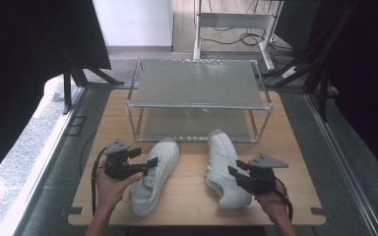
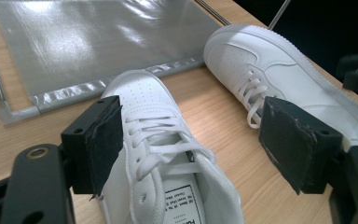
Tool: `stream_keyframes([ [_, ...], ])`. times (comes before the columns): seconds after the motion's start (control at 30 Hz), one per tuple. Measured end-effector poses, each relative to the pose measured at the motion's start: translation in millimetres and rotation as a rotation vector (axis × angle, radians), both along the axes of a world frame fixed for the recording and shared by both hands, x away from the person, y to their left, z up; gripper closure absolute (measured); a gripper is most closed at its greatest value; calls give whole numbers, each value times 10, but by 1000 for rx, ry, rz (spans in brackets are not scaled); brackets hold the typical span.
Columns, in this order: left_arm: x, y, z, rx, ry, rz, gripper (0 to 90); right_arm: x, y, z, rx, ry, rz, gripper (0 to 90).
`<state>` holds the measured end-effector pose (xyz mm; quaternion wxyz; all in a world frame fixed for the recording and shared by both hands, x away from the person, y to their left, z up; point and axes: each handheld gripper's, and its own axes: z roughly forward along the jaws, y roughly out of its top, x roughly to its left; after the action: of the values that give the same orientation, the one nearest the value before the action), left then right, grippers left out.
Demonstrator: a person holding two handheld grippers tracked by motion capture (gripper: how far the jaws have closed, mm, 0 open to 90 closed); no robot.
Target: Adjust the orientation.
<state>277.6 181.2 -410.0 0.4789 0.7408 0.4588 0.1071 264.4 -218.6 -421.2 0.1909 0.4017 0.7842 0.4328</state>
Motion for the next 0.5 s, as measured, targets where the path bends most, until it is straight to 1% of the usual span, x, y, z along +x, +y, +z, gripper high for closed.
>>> stream_keyframes([
  [0.03, 0, 0, 0, 0, 0, 0, 226, 0, 0, 0, 0, 0, 0, 671],
  [0.07, 2, 1, -8, -1, 3, 1, 226, -11, 50, -12, -9, 6, 32, 726],
  [0.1, 3, 0, -15, -1, 5, 3, 229, -22, 112, -33, -30, 16, 72, 767],
  [0.13, 7, 1, -26, -1, 8, 0, 233, -39, 209, -80, -62, 30, 114, 822],
  [0.17, 7, 1, -26, -1, 8, 0, 233, -43, 240, -99, -64, 40, 130, 837],
  [0.2, 15, 1, -42, 11, 18, -6, 233, -49, 280, -123, -64, 52, 153, 851],
  [0.23, 15, 1, -42, 11, 18, -6, 233, -49, 280, -123, -64, 52, 153, 851],
  [0.27, 16, -1, -56, 26, 19, -7, 233, -79, 378, -166, -81, 62, 194, 871],
  [0.3, 16, -1, -56, 26, 19, -7, 235, -79, 378, -166, -81, 62, 194, 871],
  [0.33, 14, 3, -60, 29, 15, -8, 236, -115, 465, -195, -106, 63, 225, 898],
  [0.37, 14, 3, -60, 29, 15, -8, 236, -115, 465, -195, -106, 63, 225, 898],
  [0.4, 12, 12, -60, 29, 13, -3, 239, -144, 535, -231, -134, 68, 245, 900],
  [0.47, 12, 21, -60, 24, 15, 0, 241, -156, 577, -271, -164, 77, 253, 900],
  [0.5, 12, 21, -60, 24, 15, 0, 241, -156, 577, -271, -164, 77, 253, 900],
])
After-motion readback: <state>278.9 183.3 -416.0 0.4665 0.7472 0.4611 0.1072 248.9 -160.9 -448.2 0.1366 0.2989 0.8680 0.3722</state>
